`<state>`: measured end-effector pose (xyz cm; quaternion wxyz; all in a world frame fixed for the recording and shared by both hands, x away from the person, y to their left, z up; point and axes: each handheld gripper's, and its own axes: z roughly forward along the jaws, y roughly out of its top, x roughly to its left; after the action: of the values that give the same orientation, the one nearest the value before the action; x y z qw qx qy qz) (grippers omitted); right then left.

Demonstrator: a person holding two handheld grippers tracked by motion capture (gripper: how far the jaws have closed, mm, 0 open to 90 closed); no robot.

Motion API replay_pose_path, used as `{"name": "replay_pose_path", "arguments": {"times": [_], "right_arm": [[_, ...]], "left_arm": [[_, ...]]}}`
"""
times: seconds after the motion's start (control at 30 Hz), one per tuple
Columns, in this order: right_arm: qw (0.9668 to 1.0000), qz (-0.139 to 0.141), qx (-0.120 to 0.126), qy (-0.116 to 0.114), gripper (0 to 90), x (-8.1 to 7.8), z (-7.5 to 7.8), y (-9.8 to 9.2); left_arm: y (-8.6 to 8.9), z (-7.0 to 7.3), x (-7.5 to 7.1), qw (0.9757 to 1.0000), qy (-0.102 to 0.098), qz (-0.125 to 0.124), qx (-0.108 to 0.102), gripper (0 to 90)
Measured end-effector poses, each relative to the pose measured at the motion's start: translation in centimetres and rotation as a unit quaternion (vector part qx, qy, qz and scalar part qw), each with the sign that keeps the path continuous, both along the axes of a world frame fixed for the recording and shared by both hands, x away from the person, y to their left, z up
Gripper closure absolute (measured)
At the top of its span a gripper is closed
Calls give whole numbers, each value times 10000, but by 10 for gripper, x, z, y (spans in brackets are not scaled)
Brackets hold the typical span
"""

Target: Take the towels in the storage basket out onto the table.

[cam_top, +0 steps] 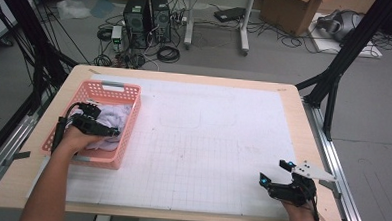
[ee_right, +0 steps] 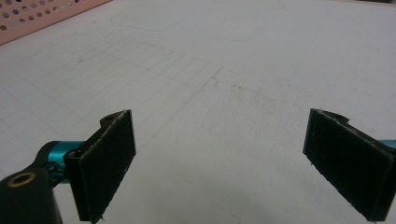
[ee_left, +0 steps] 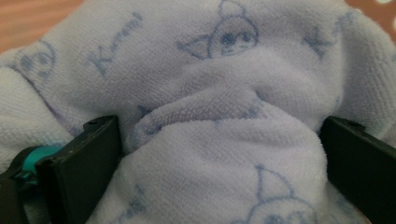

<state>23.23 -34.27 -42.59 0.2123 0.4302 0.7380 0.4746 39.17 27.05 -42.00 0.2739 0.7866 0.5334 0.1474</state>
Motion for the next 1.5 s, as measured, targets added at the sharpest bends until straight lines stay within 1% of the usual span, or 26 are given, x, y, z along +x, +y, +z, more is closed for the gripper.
{"name": "replay_pose_path", "arguments": {"times": [0.03, 0.13, 0.17, 0.2, 0.27, 0.3, 0.5, 0.53, 0.63, 0.73, 0.77, 0.8, 0.83, 0.9, 0.93, 0.97, 1.0, 1.03, 1.07, 1.1, 1.23, 1.27, 1.3, 1.37, 1.47, 1.5], "right_arm": [[10000, 8, 8, -15, 79, 0, 0, 0], [10000, 7, 12, -9, 79, 1, 1, 1], [10000, 9, 14, -20, 78, 1, 0, 1], [10000, 7, 12, -25, 79, 1, 0, 1], [10000, -7, 12, -18, 79, 1, 1, 1], [10000, -3, 18, -14, 79, 1, 1, 1], [10000, -37, 16, -5, 79, -1, 1, -1], [10000, -65, 11, -7, 79, -1, 1, -3], [9999, -115, 25, -11, 79, -2, 1, -5], [9998, -166, 51, 18, 79, -3, 1, -7], [9998, -169, 41, 8, 79, -3, 1, -7], [9998, -188, 58, 20, 79, -3, 2, -7], [9998, -184, 41, -5, 79, -3, 1, -8], [9998, -207, 55, 7, 79, -3, 2, -8], [9998, -207, 48, -10, 79, -3, 1, -9], [9998, -217, 53, -10, 79, -4, 1, -9], [9997, -231, 50, -1, 79, -4, 2, -9], [9997, -243, 78, 10, 79, -4, 2, -9], [9996, -259, 68, 13, 79, -4, 1, -10], [9996, -260, 70, -2, 79, -4, 1, -11], [9996, -283, 68, 3, 79, -5, 2, -12], [9995, -288, 94, 1, 79, -5, 2, -12], [9996, -281, 89, -10, 79, -5, 2, -12], [9996, -271, 90, -34, 79, -5, 2, -12], [9996, -274, 106, -28, 79, -6, 3, -11], [9996, -272, 102, -31, 79, -6, 3, -11]], "left_arm": [[-2, -1, 0, 10000, -28, 10, 54, 17], [-3, -1, 0, 9999, -54, 8, 88, 17], [-4, -2, 1, 9998, -69, 63, 182, 18], [-4, -2, 1, 9998, -69, 63, 182, 23], [-8, -2, 3, 9990, -116, 234, 349, 60], [-8, -2, 3, 9990, -100, 232, 372, 78], [-7, -1, 2, 9992, -106, 149, 344, 256], [-7, 0, 2, 9995, -68, 132, 271, 287], [-6, 0, 2, 9997, -53, 122, 227, 365], [-4, 2, 1, 9999, -54, 125, 105, 426], [-4, 2, 1, 9999, -54, 125, 105, 443], [-1, 4, 0, 9998, -81, 185, -21, 463], [-1, 4, 0, 9998, -81, 185, -21, 482], [1, 7, -1, 9994, -156, 261, -135, 509], [4, 9, -2, 9987, -256, 333, -285, 520], [5, 11, -3, 9980, -340, 390, -364, 528], [5, 11, -3, 9980, -340, 390, -364, 533], [7, 13, -4, 9966, -471, 440, -505, 538], [9, 15, -5, 9960, -531, 443, -560, 540], [9, 15, -5, 9960, -531, 443, -560, 542], [14, 21, -10, 9914, -835, 473, -887, 551], [17, 26, -13, 9878, -1045, 484, -1051, 553], [17, 26, -13, 9878, -1045, 484, -1051, 554], [20, 30, -16, 9841, -1226, 497, -1185, 554], [25, 35, -22, 9777, -1518, 475, -1374, 552], [27, 37, -24, 9746, -1629, 495, -1454, 551]]}}
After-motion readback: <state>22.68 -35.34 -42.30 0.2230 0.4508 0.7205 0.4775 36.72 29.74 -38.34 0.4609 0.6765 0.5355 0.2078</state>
